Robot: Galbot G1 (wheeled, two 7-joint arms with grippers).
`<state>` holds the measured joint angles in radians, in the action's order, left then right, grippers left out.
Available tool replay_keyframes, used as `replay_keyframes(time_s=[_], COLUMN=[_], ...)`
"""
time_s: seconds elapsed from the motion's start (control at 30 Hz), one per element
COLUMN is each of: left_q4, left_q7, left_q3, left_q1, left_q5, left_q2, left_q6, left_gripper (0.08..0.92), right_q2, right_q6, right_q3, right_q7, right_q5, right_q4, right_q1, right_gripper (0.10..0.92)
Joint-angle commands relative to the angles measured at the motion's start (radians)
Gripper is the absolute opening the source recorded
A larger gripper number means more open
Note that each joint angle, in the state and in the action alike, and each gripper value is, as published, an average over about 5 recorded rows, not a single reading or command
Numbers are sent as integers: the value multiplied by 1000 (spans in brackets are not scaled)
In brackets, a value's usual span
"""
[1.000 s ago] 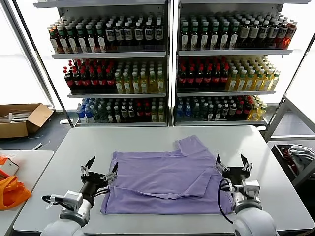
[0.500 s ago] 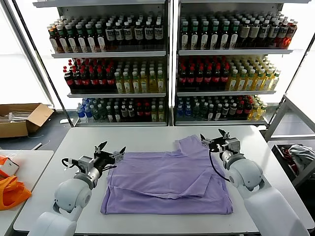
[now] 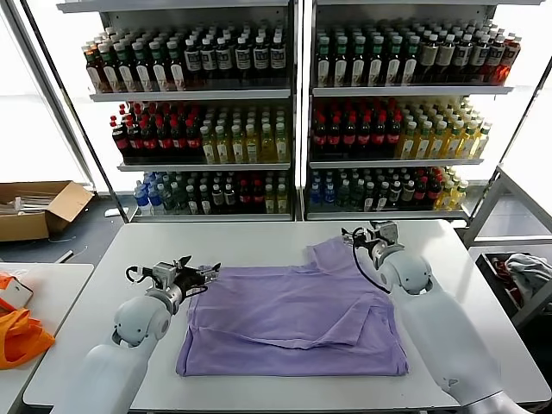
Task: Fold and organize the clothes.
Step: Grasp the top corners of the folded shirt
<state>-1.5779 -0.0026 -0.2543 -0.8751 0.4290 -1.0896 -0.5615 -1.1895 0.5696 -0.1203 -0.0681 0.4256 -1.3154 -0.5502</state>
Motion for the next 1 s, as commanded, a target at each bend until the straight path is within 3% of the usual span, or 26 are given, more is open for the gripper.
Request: replay_keyframes(time_s=[0.03, 0.83, 1.0], left_q4=[77, 77, 76], left_q7=[-1, -6, -6], left_q3=[28, 20, 24], left_q1=[36, 2, -9], left_q5=[13, 8, -2], left_q2=[-7, -20, -18], left_q6=[-15, -15, -16], left_gripper=[823, 820, 715], right_q2=[-92, -135, -135], right_q6=[0, -4, 5], right_q3=[12, -21, -30], right_q7=[16, -19, -32], right_q5=[-36, -34, -16], right_q4=[140, 187, 170], right_q1=[52, 20, -13], right_gripper=[823, 823, 779])
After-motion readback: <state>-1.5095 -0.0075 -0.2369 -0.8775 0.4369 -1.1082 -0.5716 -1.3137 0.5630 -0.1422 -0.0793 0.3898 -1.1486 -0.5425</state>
